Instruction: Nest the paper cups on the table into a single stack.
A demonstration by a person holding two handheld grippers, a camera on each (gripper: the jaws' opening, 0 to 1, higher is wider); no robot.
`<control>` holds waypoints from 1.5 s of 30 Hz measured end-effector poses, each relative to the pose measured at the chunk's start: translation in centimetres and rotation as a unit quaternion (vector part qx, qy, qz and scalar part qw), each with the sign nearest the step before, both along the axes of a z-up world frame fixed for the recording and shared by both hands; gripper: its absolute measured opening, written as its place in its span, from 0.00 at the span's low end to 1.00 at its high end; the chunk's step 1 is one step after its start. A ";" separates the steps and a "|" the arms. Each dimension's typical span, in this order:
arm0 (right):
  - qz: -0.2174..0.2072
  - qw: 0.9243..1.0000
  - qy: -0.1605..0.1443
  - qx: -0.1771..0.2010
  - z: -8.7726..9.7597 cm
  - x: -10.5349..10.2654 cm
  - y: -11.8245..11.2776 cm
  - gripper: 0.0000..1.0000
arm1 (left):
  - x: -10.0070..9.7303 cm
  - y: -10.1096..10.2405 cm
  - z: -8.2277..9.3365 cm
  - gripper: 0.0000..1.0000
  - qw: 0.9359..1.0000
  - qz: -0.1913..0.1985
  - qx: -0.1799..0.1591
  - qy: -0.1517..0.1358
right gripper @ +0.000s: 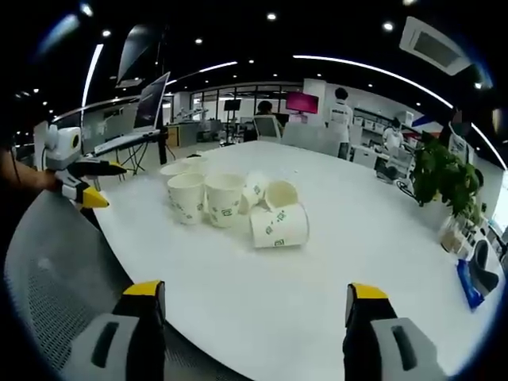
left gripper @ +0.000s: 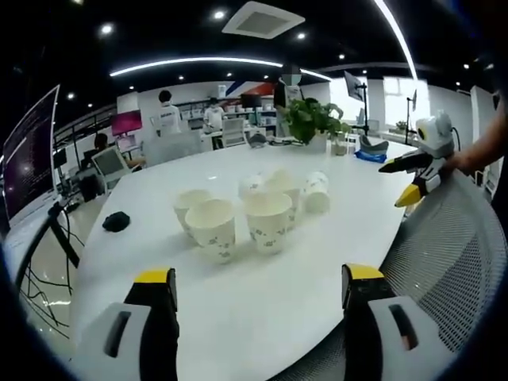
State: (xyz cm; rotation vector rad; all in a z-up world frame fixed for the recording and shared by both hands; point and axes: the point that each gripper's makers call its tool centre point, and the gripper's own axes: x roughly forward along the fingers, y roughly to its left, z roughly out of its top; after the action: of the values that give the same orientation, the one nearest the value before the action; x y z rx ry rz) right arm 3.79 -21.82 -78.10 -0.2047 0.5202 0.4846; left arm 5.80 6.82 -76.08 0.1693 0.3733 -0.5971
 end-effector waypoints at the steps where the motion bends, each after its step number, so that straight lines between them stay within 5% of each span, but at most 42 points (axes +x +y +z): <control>1: -0.001 1.000 0.000 0.000 0.0 0.0 0.0 0.95 | 0.0 0.0 0.0 0.85 1.000 -0.001 0.001 0.001; 26: 0.003 0.999 -0.031 -0.011 1.8 0.4 0.1 0.92 | 0.1 0.1 0.4 0.85 1.000 0.005 -0.006 -0.006; 35: 0.002 0.998 -0.060 0.005 4.7 2.0 1.2 0.90 | 0.1 0.1 0.4 0.85 1.000 0.004 -0.005 -0.007; 38: -0.014 0.997 -0.063 0.044 5.4 2.1 1.6 0.87 | 0.2 0.2 0.5 0.86 1.000 0.006 0.000 -0.011; 40: -0.018 0.992 -0.098 0.078 6.7 2.3 2.1 0.88 | 0.3 0.3 0.7 0.86 1.000 0.010 -0.005 -0.017; 45: -0.035 0.988 -0.130 0.074 7.0 2.5 1.2 0.86 | 0.6 0.5 1.0 0.88 0.999 0.018 -0.009 -0.026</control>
State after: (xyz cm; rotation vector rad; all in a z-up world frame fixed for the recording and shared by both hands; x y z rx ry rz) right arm 6.31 -20.59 -71.06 -0.1046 0.2337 0.4193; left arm 6.37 7.30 -75.06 0.1606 0.3206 -0.5599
